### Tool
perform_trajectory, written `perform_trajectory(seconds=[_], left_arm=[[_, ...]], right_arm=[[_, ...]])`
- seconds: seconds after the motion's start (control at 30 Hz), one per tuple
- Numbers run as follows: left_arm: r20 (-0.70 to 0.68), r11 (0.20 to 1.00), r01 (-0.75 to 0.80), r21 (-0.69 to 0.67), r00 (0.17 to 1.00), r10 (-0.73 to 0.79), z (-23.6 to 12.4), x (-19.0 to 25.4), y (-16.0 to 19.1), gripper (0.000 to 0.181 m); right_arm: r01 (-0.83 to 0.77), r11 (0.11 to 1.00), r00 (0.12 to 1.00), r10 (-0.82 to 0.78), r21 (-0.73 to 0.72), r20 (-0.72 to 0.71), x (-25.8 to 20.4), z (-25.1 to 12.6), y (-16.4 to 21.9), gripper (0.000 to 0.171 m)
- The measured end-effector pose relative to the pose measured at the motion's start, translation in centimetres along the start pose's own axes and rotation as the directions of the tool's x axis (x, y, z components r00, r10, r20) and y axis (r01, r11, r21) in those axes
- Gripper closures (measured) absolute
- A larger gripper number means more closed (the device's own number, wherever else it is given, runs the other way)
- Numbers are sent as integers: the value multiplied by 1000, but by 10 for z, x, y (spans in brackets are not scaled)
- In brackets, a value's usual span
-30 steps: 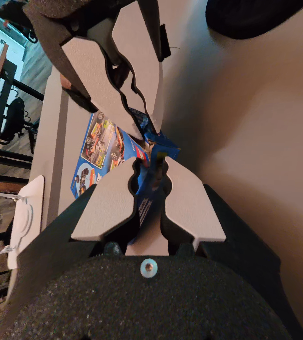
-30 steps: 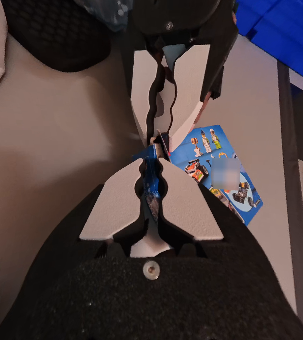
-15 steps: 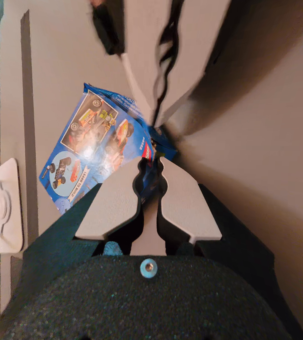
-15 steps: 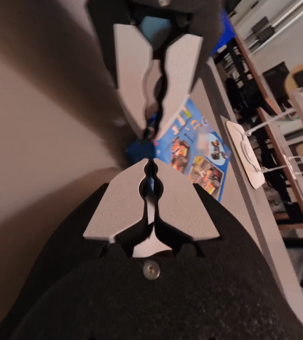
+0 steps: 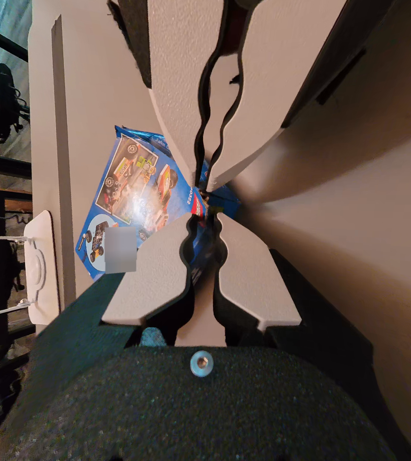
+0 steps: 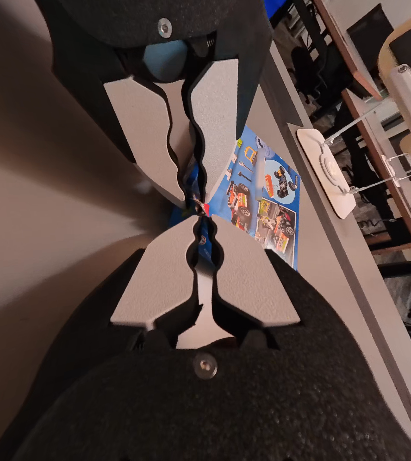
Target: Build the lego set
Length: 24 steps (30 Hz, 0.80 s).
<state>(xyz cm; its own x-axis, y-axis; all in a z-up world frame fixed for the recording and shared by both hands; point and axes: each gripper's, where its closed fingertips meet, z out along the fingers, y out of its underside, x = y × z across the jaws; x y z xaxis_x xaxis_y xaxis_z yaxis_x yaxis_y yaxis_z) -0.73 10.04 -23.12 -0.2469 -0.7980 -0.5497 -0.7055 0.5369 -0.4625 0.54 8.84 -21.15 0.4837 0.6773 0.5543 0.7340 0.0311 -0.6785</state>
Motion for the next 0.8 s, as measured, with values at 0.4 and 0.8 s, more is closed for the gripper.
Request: perform_trajectory(seconds=[0.4, 0.8], left_arm=[[114, 986, -107, -129, 986, 121, 0, 3, -4, 169], [139, 993, -45, -112, 988, 61, 4, 2, -3, 169]], right_arm=[[-116, 993, 991, 116, -2, 60, 0, -1, -1, 163], [-101, 995, 995, 101, -17, 21, 1, 1, 8, 166]])
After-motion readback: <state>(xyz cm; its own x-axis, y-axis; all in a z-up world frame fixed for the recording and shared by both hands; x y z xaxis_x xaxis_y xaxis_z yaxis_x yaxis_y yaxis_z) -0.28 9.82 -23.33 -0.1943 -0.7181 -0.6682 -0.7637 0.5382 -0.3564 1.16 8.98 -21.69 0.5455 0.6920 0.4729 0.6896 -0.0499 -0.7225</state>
